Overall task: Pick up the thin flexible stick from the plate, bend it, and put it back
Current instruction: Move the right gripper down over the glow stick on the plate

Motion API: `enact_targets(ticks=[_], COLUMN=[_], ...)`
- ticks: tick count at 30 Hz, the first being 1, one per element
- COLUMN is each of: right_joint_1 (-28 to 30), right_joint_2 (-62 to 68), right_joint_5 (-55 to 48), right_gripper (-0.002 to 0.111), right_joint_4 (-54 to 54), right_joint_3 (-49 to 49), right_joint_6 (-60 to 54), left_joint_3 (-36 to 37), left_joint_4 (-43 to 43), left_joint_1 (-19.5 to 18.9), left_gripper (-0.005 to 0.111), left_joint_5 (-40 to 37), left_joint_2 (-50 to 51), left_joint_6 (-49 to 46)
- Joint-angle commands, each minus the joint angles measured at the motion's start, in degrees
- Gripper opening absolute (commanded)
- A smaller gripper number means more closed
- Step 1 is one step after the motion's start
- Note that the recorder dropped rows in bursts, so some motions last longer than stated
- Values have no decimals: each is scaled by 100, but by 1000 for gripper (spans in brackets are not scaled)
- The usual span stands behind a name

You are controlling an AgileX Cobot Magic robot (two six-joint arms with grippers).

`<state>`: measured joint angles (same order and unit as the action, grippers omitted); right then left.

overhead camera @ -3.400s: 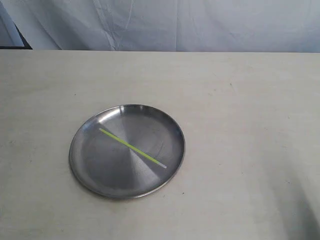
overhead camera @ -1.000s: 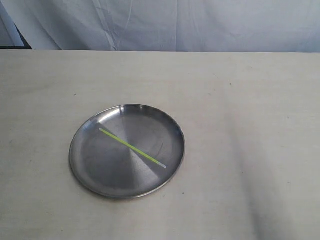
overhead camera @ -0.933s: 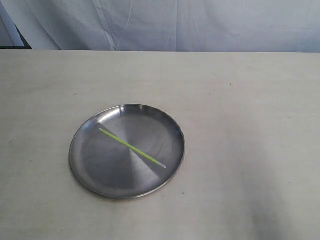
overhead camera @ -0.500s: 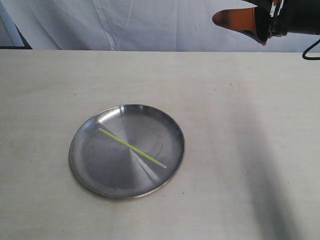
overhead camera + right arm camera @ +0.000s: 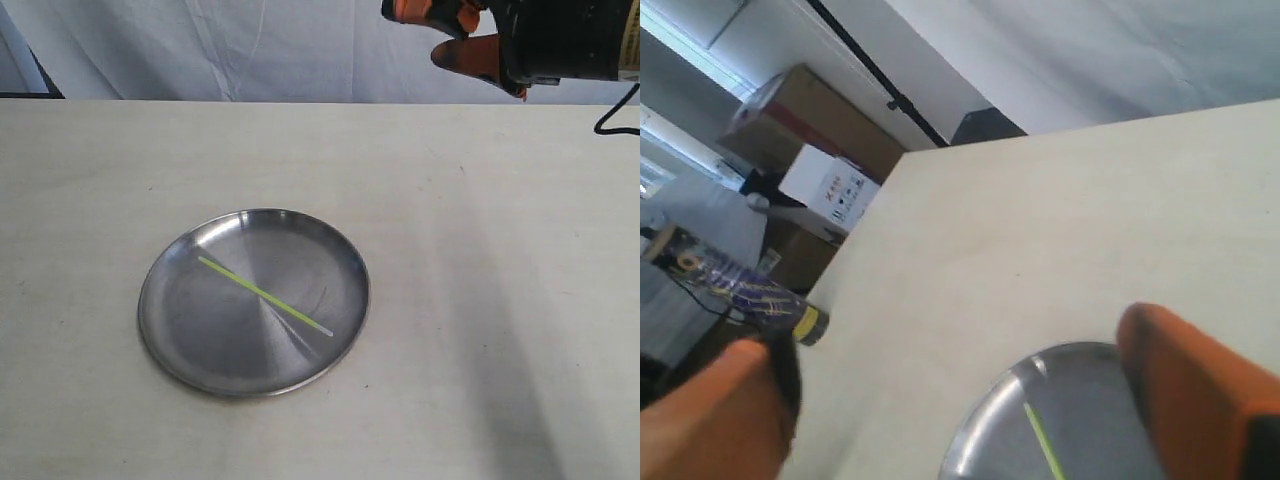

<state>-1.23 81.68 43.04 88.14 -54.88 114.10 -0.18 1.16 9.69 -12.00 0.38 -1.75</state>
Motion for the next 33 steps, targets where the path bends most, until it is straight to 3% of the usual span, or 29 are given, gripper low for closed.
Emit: enact_targets(ticks=[1, 4, 6, 17, 23, 28, 33], right_joint_1=[-333, -568, -772, -1679, -1753, -1753, -1753], right_joint_2=[-10, -10, -10, 1265, 2356, 2778, 2667], right_joint_5=[-78, -78, -68, 292, 162, -722, -3137], right_gripper=[42, 8, 0, 6, 50, 45, 35], right_joint_4=[750, 1146, 1181, 1181, 1181, 1181, 1181], right_joint_3=[-35, -35, -35, -502, -941, -1057, -1057], right_joint_6=[1, 1, 1, -160, -673, -2244, -2561], left_joint_3=[18, 18, 18, 18, 18, 18, 18], left_joint_4=[-80, -80, -80, -80, -80, -80, -80], left_joint_1=[12, 12, 12, 12, 12, 12, 12], left_gripper=[0, 0, 0, 0, 0, 0, 0], left_joint_5=[50, 50, 50, 50, 50, 50, 50], left_joint_2=[-38, -38, -38, -38, -38, -38, -38], left_joint_6=[11, 11, 11, 11, 11, 11, 11])
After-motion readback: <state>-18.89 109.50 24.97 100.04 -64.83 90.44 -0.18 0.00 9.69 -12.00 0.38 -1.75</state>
